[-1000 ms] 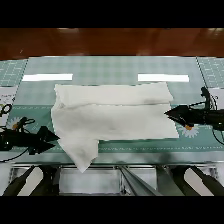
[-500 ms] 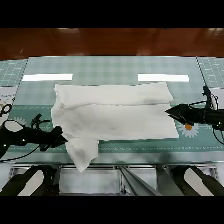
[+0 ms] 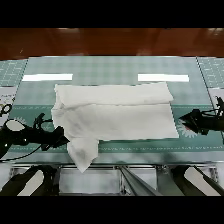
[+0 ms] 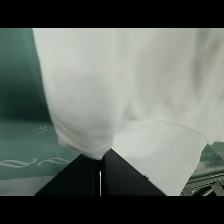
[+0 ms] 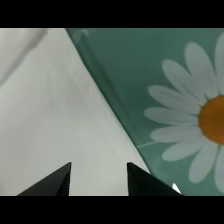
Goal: Fold the shirts.
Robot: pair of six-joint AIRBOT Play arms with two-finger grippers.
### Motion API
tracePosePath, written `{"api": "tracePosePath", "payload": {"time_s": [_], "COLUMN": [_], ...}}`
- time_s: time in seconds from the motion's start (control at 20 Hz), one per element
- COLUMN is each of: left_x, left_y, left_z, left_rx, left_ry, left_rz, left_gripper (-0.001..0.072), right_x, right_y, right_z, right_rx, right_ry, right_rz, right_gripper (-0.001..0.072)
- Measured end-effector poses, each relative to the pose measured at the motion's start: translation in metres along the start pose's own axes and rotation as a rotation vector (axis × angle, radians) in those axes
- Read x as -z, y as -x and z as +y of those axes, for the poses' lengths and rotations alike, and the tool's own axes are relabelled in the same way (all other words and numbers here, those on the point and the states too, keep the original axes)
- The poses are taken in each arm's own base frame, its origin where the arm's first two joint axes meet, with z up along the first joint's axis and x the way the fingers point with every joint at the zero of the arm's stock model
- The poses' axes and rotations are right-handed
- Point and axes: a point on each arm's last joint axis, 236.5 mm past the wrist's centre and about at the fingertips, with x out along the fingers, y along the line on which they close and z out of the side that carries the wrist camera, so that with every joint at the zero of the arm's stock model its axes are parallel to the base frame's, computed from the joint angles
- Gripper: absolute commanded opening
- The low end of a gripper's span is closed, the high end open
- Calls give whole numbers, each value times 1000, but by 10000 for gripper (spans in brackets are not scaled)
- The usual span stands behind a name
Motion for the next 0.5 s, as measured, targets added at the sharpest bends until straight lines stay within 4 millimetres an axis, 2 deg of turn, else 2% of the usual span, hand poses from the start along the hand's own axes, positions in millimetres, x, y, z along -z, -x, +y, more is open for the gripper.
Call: {"api": "tracePosePath", "payload": {"time_s": [0.25,0.4,0.5], "left_x": [1,0,-1], "left_y": [0,0,0], "left_z": [-4,-5,-6], "left_rx": [18,23,25], "left_ry": [5,4,5], "left_rz": [3,-1,-4], "left_gripper": [20,19,19], "right_x": [30,37,40], "right_y": [-11,-14,-20], "right_z": [-44,-48,-42], "right_rx": [146,156,125], "right_ry": [-62,-80,-81], "right_rz": [171,214,241], "right_gripper": [406,406,406]}}
